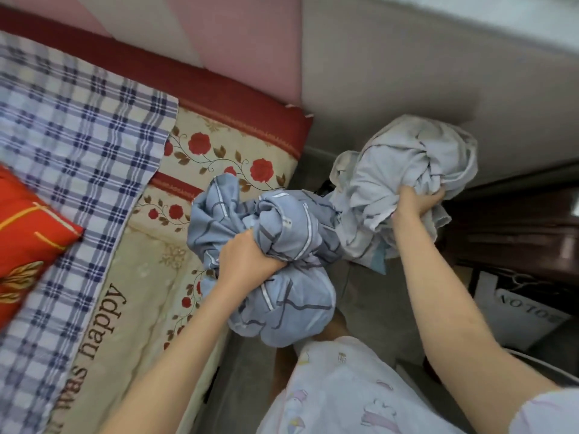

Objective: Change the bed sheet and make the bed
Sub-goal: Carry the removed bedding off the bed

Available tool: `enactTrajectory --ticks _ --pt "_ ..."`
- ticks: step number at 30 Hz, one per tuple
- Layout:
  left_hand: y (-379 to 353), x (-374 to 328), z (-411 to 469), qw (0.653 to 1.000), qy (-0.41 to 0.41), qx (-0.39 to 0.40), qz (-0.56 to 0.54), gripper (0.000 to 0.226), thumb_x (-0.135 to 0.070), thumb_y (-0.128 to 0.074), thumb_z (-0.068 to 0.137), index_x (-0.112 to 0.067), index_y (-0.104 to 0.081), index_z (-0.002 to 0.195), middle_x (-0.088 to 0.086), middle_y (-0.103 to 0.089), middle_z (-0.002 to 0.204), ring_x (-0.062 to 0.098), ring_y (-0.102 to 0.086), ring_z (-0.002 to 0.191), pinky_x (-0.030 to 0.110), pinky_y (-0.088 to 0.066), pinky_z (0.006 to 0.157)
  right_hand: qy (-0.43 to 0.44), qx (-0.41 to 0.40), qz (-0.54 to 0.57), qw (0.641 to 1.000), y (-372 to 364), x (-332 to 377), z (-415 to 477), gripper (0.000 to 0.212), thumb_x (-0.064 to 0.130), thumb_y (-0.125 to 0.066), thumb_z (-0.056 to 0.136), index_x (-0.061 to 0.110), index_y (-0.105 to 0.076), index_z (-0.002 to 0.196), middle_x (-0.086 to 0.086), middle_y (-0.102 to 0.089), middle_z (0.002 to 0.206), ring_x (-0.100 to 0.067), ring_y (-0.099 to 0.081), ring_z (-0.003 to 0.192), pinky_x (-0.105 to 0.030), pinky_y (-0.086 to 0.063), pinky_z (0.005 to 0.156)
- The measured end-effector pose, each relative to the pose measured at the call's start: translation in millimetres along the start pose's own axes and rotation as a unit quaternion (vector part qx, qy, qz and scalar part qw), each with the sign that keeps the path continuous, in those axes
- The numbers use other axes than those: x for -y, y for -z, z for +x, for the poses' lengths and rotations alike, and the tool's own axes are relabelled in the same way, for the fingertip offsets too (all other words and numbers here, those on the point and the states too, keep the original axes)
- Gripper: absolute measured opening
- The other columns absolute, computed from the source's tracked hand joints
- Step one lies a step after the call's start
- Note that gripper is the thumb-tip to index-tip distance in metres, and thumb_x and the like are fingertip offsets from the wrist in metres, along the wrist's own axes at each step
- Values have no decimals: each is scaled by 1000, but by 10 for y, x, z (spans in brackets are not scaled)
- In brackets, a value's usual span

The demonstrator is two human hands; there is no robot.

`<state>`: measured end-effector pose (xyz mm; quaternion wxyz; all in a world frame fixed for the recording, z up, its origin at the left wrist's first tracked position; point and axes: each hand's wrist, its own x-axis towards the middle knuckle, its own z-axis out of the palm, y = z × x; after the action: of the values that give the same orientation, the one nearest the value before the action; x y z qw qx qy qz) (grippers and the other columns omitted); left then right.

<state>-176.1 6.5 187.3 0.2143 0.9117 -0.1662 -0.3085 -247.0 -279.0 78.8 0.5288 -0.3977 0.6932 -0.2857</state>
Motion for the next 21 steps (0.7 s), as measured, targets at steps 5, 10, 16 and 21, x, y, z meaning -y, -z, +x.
enactTrajectory --ticks 5,10,16,21 --pt "218 144 -299 1000 4 -19 -15 29 -38 -74 69 -29 -47 68 -10 -52 63 19 -53 63 28 -33 51 122 188 -47 973 298 319 -775 59 -6 -57 70 27 -41 116 -1 -55 114 -16 -58 102 -39 -50 96" --pt "744 233 -782 999 1 -50 4 27 -43 -69 73 -26 -48 70 -7 -54 63 23 -58 68 29 -36 53 173 391 17 904 130 756 -2193 64 4 -59 66 24 -39 124 6 -56 108 -6 -60 93 -22 -53 82" --pt "1720 733 -1864 972 87 -216 -19 32 -44 -68 74 -23 -48 61 -6 -53 61 17 -52 63 28 -31 49 215 622 18 753 -218 1026 -4148 64 8 -57 65 22 -41 125 5 -59 100 -2 -61 82 -20 -52 68" --pt "2032 1427 -2822 923 191 -330 -52 31 -42 -70 76 -16 -58 67 -1 -56 60 16 -55 60 26 -33 46 263 754 69 598 -340 807 -5687 64 16 -67 61 17 -40 119 3 -58 98 -2 -60 85 -25 -51 79"
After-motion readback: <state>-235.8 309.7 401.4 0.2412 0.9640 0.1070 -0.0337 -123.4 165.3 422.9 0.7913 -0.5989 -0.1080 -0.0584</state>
